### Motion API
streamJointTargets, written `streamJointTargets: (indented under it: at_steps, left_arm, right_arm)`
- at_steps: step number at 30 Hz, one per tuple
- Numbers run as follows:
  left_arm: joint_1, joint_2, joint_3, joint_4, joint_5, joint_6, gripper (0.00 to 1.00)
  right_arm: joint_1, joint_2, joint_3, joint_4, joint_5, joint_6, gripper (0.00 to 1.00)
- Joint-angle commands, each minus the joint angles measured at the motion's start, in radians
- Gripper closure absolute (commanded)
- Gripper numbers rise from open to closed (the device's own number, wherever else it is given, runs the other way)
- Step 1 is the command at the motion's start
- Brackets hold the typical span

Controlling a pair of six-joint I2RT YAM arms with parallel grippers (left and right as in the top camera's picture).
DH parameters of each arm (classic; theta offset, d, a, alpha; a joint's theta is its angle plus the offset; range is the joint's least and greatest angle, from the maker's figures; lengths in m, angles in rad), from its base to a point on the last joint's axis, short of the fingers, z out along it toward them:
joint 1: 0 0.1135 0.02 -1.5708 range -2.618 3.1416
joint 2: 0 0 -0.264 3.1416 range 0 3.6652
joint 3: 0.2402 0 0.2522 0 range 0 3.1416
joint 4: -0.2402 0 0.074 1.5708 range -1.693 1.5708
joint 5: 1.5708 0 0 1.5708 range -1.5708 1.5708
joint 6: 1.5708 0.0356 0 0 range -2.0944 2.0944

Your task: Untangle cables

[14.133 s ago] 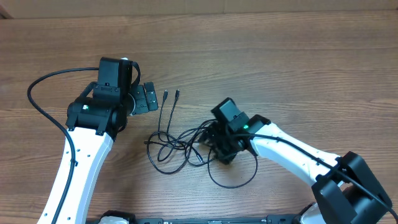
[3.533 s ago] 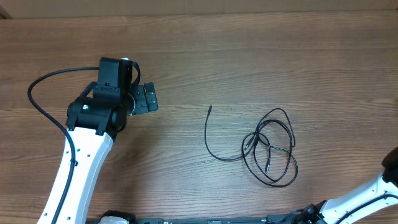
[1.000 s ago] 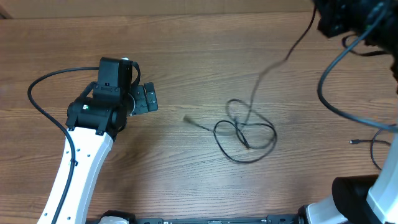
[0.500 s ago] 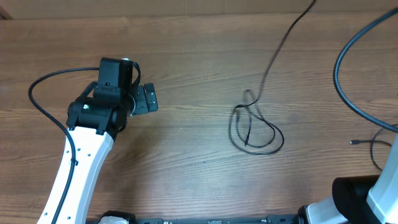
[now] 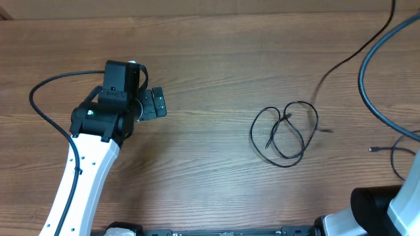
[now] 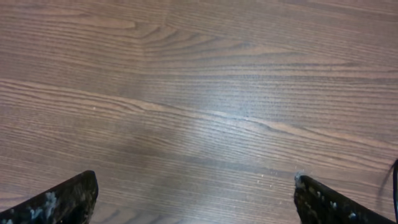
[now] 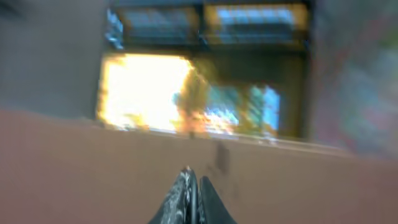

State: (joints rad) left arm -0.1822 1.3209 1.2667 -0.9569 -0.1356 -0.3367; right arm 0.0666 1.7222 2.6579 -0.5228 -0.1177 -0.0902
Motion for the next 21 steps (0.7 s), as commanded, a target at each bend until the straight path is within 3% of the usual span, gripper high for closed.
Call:
streamJointTargets:
  at_steps: [1,9,13,18,21]
  left_arm:
    - [0.005,0.0,0.008,0.0,-0.009,0.011,0.0]
    - [0.005,0.0,0.008,0.0,-0.009,0.011,0.0]
    - [0.005,0.0,0.008,0.0,-0.009,0.011,0.0]
    - [0.005,0.0,0.008,0.0,-0.009,0.011,0.0]
    - [0.005,0.0,0.008,0.0,-0.009,0.011,0.0]
  right_arm:
    - [-0.018,0.049,0.005,-0.056,0.345,-0.132,0.96]
    - [-0.238,0.121,0.003,-0.064,0.395,-0.029,0.96]
    - [-0.395,0.154,-0.047,-0.103,0.57,0.134,0.96]
    - [-0.599,0.233,-0.074,-0.36,0.647,0.431,0.96]
    - [-0.669,0.291,-0.074,-0.496,0.558,0.503,0.96]
